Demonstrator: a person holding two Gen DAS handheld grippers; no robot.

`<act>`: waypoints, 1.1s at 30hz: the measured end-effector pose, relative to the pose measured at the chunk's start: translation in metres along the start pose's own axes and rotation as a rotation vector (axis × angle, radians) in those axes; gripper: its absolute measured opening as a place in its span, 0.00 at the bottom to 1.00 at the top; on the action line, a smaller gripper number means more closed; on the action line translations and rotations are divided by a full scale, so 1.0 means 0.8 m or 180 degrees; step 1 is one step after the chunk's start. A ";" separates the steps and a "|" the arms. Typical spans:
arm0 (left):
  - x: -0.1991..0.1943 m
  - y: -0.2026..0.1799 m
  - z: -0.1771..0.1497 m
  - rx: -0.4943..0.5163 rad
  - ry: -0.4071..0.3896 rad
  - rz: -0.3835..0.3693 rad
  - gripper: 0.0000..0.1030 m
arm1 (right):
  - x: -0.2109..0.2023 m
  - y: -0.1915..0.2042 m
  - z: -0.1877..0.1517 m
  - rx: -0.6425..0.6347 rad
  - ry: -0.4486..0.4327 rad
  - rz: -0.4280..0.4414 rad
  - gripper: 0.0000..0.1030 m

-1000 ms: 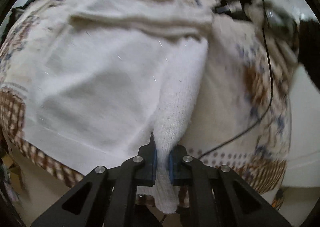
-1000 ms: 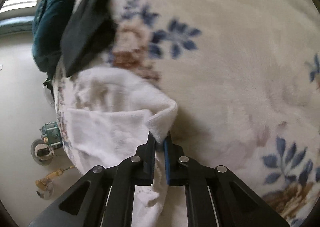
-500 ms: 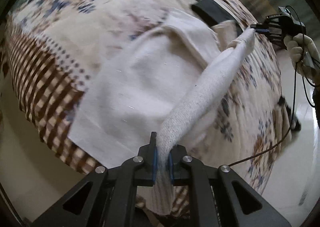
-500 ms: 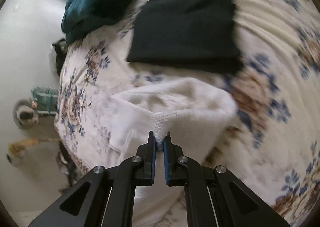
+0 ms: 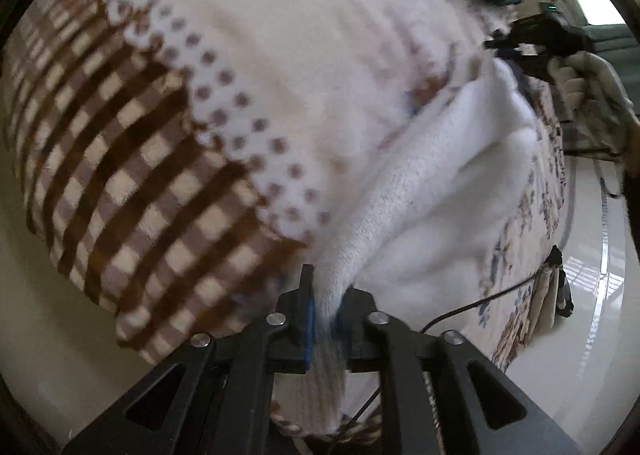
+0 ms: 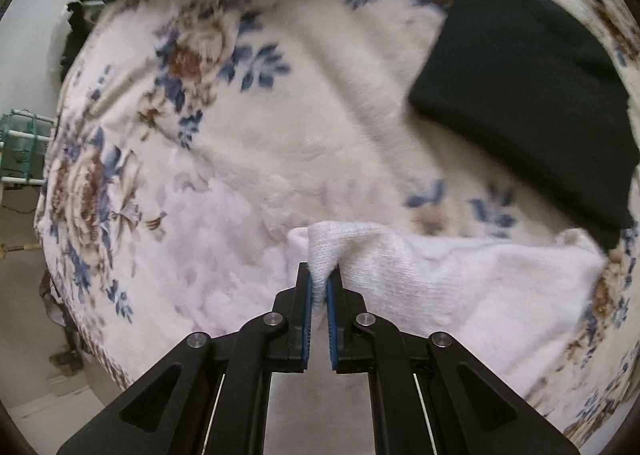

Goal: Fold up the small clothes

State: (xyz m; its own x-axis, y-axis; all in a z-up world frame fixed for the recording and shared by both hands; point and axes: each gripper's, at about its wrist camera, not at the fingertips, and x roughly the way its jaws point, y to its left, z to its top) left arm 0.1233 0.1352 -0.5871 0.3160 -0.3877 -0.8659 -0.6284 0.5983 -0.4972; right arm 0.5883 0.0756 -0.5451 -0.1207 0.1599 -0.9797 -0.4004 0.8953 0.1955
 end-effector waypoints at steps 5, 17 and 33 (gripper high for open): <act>-0.016 0.024 0.006 0.0094 0.0165 -0.0134 0.35 | 0.000 0.003 -0.045 0.0177 0.0135 0.0225 0.47; -0.013 0.006 -0.022 0.0031 0.0365 -0.0124 0.55 | 0.046 -0.215 -0.524 0.2150 0.0796 0.1058 0.53; -0.017 -0.023 -0.035 0.0235 0.0358 0.0143 0.55 | 0.090 -0.222 -0.716 0.3552 0.0016 0.2011 0.03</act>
State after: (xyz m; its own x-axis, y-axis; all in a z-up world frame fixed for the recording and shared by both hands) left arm 0.1102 0.1099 -0.5645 0.2043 -0.4330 -0.8779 -0.5848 0.6652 -0.4642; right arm 0.1304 -0.3100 -0.6249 -0.0145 0.6832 -0.7301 0.7019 0.5270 0.4791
